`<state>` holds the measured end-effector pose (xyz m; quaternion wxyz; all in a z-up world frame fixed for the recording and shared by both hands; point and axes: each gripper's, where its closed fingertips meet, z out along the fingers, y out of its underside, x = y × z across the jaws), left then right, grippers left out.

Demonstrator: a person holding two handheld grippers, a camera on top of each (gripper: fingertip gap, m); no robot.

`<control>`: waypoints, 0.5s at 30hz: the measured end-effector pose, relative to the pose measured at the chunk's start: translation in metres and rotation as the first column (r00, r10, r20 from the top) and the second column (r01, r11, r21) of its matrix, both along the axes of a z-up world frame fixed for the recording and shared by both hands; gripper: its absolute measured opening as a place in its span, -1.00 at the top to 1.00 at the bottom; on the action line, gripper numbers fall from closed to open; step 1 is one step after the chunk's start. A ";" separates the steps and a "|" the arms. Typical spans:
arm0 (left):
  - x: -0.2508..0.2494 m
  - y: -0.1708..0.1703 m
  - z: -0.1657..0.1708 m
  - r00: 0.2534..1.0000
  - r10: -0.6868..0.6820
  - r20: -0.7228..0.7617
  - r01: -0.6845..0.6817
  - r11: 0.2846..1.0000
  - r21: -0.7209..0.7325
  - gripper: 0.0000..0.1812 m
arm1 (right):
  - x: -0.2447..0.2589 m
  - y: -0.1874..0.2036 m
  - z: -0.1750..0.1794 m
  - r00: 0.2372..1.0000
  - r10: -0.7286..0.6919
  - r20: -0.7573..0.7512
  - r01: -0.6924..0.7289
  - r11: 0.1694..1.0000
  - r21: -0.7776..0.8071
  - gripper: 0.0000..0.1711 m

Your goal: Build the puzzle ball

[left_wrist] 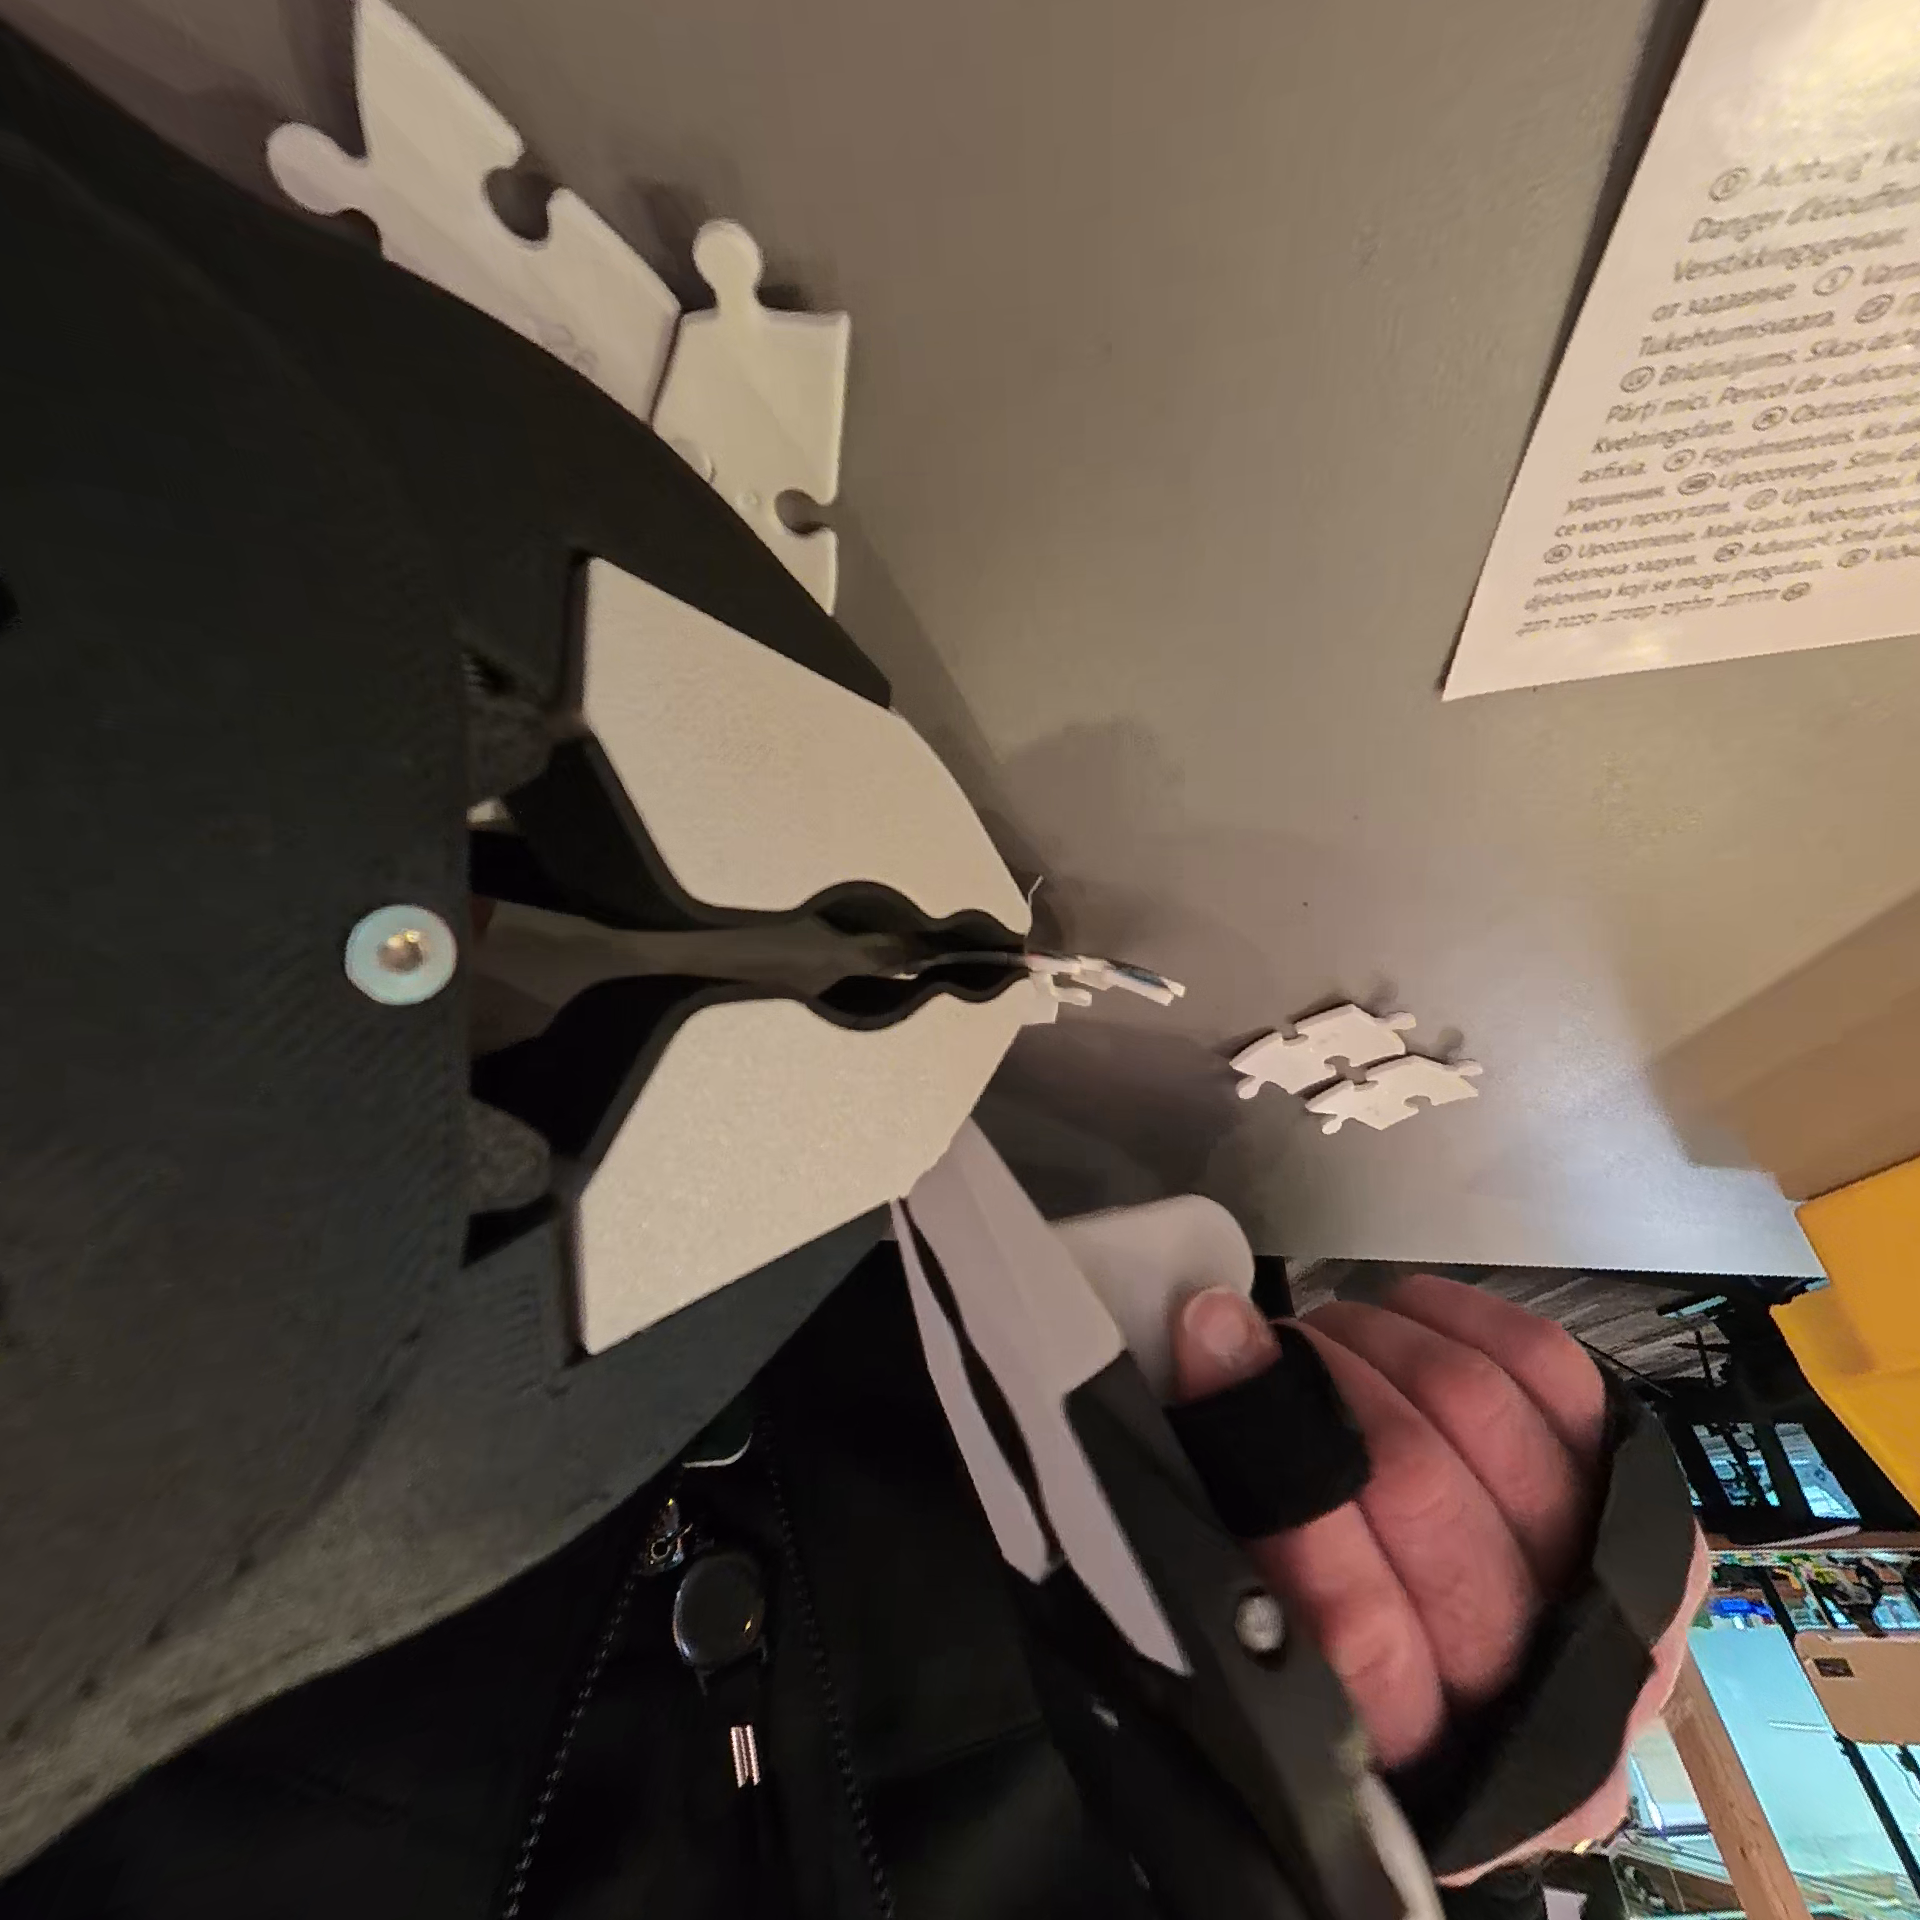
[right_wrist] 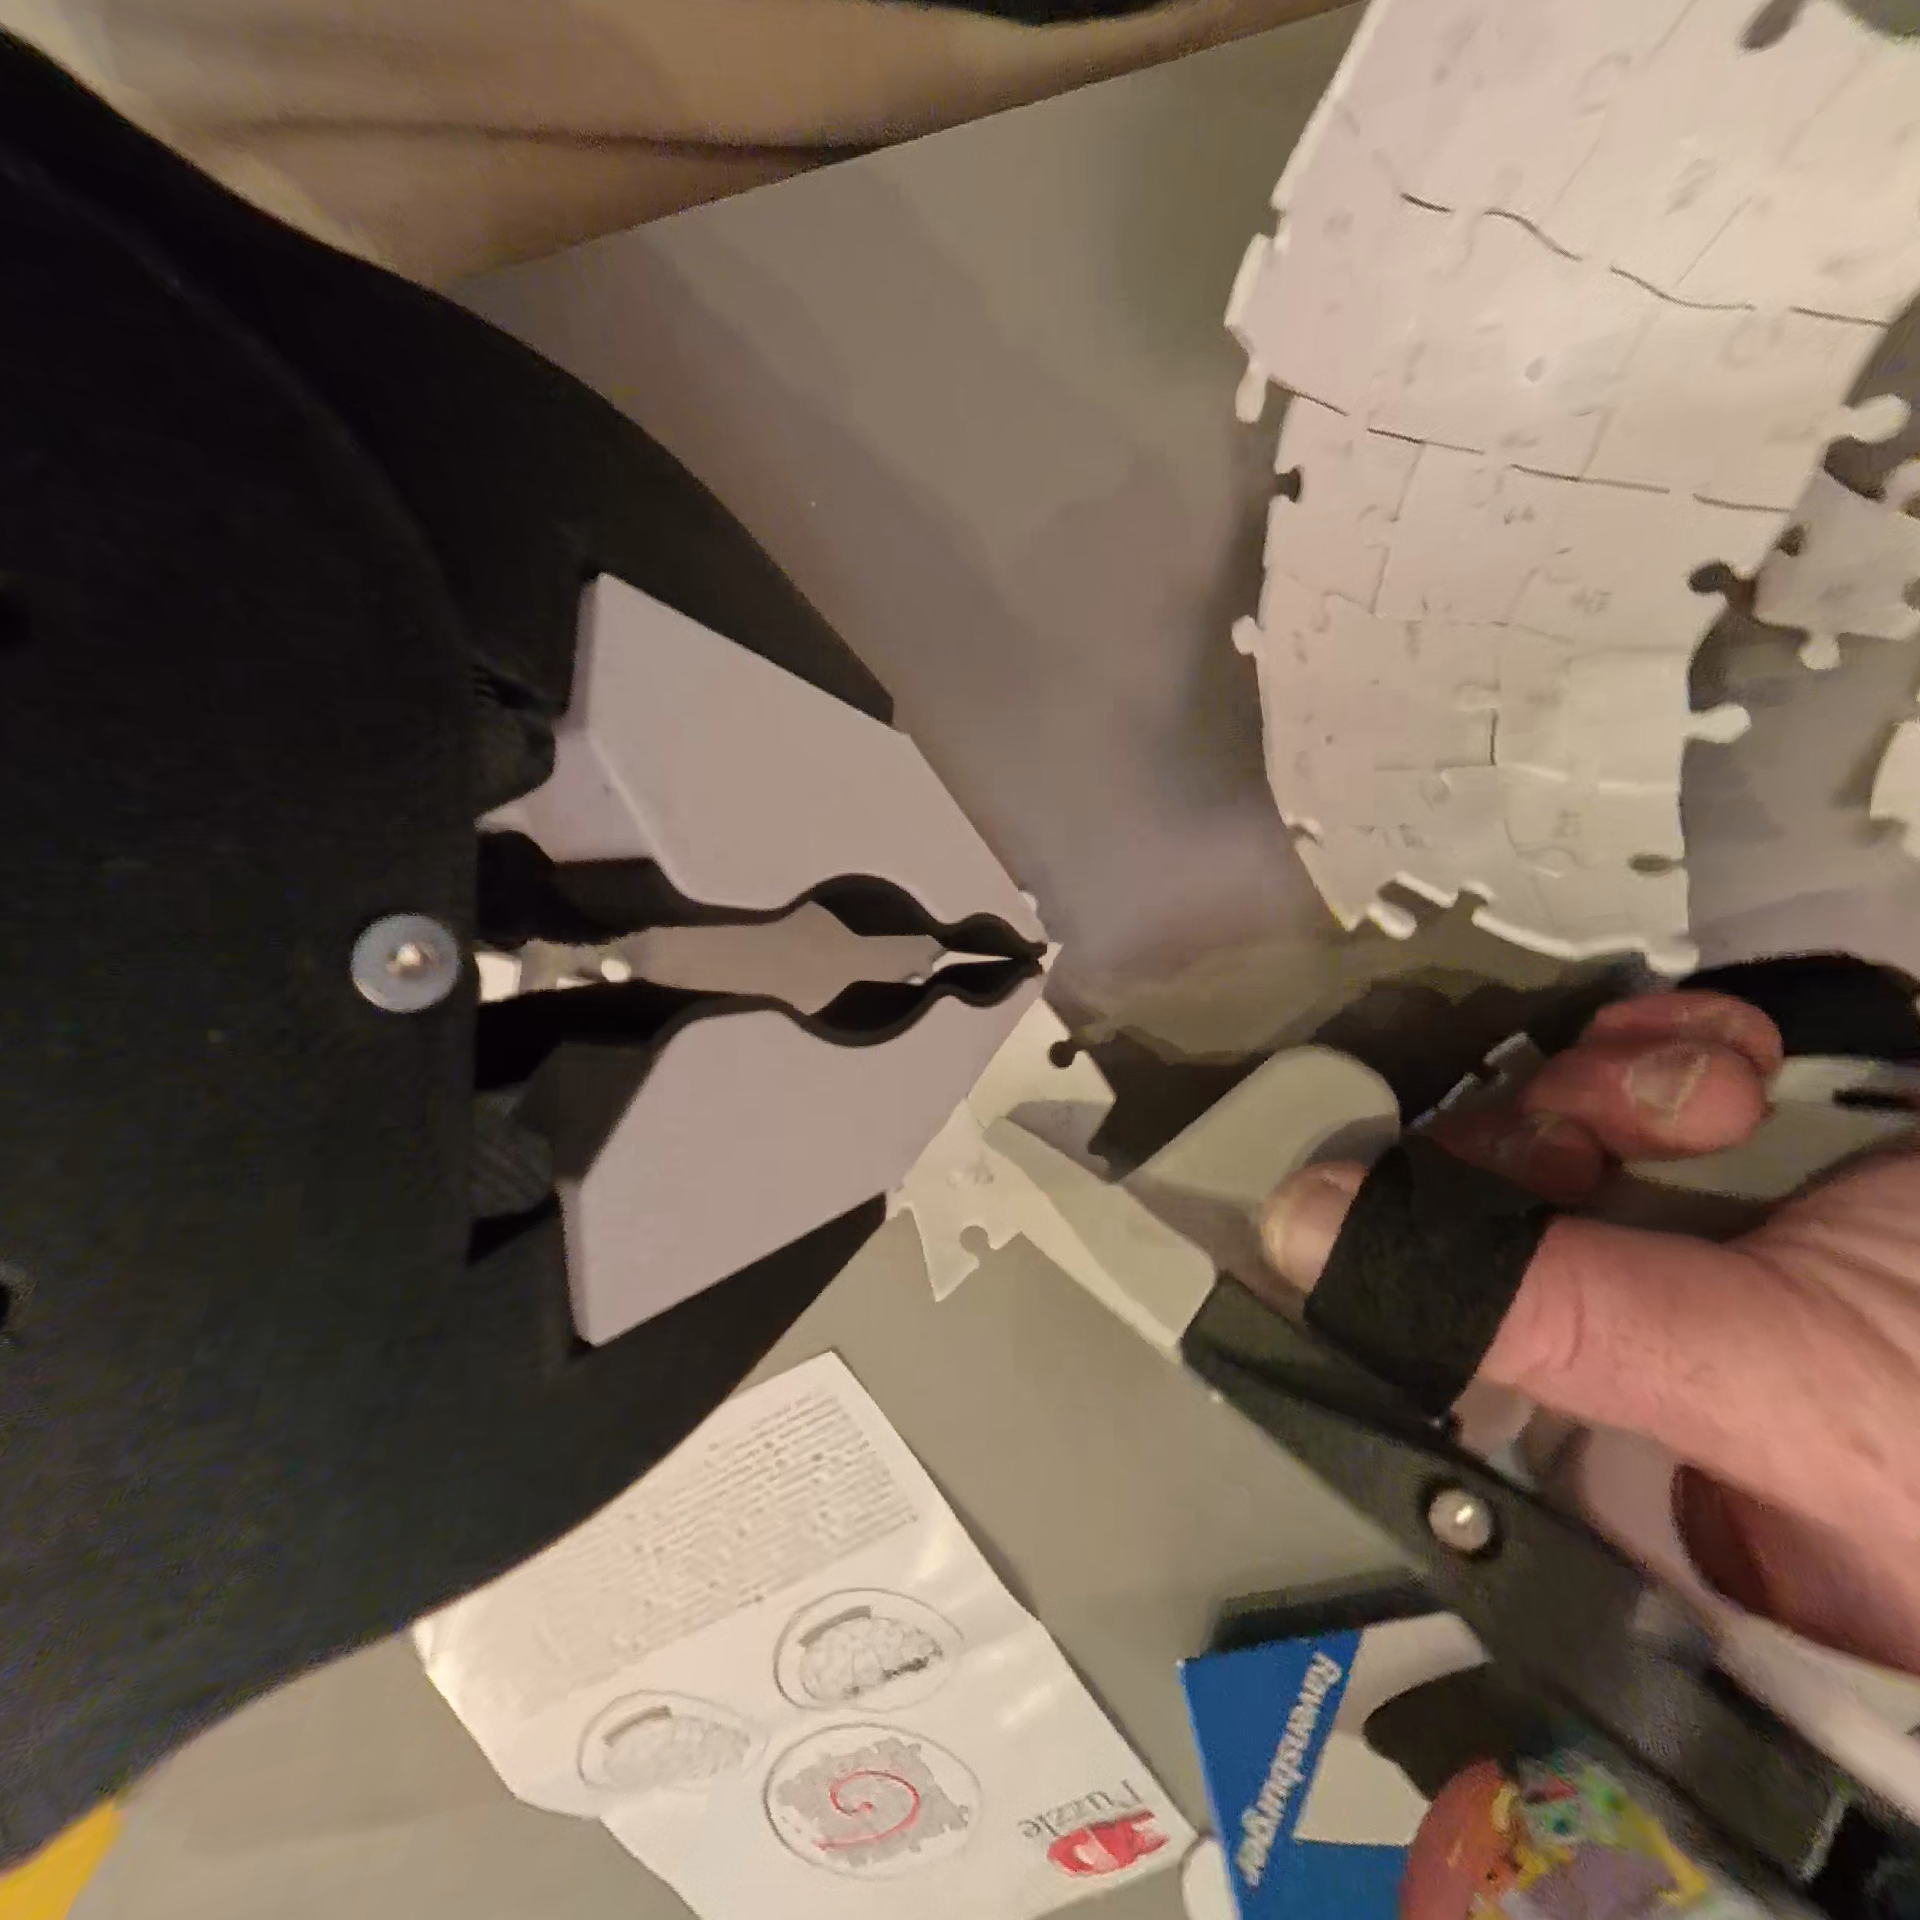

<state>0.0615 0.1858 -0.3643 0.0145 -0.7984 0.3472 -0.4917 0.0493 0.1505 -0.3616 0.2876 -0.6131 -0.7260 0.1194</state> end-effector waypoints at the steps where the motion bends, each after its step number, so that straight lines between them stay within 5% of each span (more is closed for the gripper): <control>1: 0.000 0.000 0.000 1.000 0.002 0.000 -0.002 1.000 0.001 0.98 | 0.002 0.002 0.000 1.000 -0.022 -0.008 0.022 1.000 -0.020 1.00; 15: 0.000 0.001 0.000 1.000 0.021 0.004 -0.021 1.000 0.015 0.98 | 0.004 0.008 -0.010 0.998 -0.070 0.001 0.069 0.996 0.063 1.00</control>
